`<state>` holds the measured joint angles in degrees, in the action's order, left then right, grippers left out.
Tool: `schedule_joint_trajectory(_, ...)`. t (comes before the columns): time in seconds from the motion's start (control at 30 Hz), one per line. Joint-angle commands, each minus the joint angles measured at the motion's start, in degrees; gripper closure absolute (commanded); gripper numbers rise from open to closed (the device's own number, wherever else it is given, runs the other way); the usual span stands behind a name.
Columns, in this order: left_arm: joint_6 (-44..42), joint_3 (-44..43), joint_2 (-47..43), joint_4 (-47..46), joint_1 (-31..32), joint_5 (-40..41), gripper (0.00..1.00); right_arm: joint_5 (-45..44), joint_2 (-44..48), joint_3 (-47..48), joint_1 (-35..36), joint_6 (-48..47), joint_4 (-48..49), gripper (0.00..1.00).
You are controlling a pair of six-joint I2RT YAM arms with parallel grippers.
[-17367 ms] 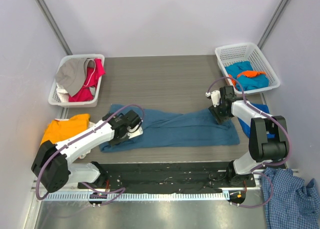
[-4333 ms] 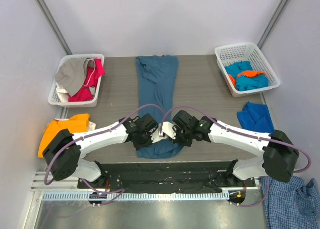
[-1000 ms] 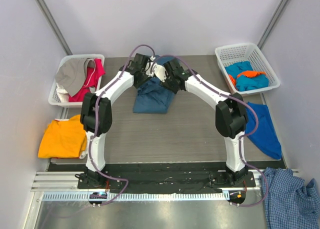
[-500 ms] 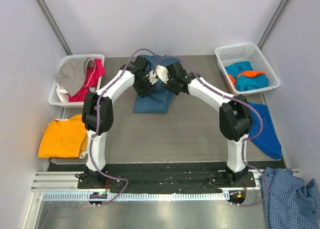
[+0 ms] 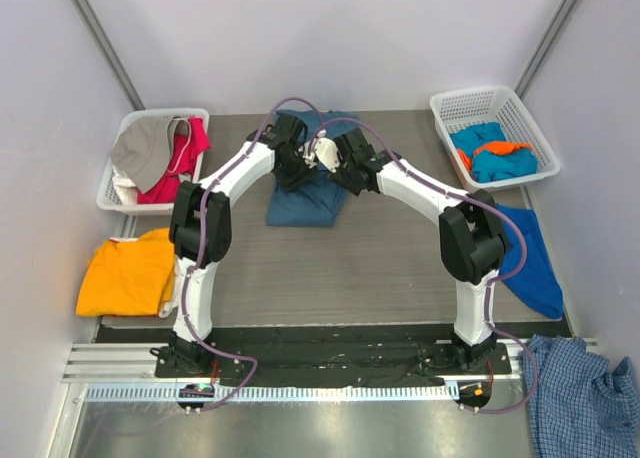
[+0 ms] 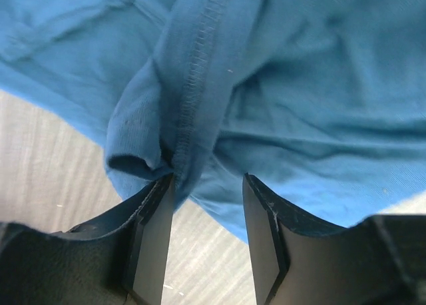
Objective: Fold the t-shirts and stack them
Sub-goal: Fold the folded rectangular tshirt in 1/3 of the way
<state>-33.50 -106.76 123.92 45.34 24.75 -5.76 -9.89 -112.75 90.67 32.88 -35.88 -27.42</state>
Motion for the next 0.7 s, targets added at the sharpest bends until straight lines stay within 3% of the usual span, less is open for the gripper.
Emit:
schedule_joint_trajectory(0.0,-0.1,0.9,-2.5,-9.3,0.0,3.7,0.5,-0.8,1.9,-1.2,-0.4,-0.1,-1.3,0.53)
schedule_joint_trajectory(0.1,-0.6,0.9,-1.6,-11.1,0.0,5.2,0.5,-0.1,1.9,-1.3,-0.4,0.4,-1.3,0.53)
schedule_joint_trajectory(0.2,-1.0,-0.5,0.7,-12.0,-0.1,7.6,0.58,0.3,2.2,-1.8,-0.4,0.7,-1.2,0.53)
schedule_joint_trajectory(0.3,-1.0,-2.5,3.5,-14.0,0.0,10.1,0.82,0.2,2.7,-3.0,-0.3,0.8,-1.1,0.53)
schedule_joint_trajectory(0.33,-1.0,-2.7,4.0,-14.9,-0.1,11.1,1.0,0.3,2.9,-3.2,-0.3,0.7,-1.0,0.53)
schedule_joint_trajectory(0.67,-0.9,-4.9,8.1,-23.2,-0.3,17.6,1.0,-0.1,4.3,-6.6,-0.3,1.1,-0.4,0.53)
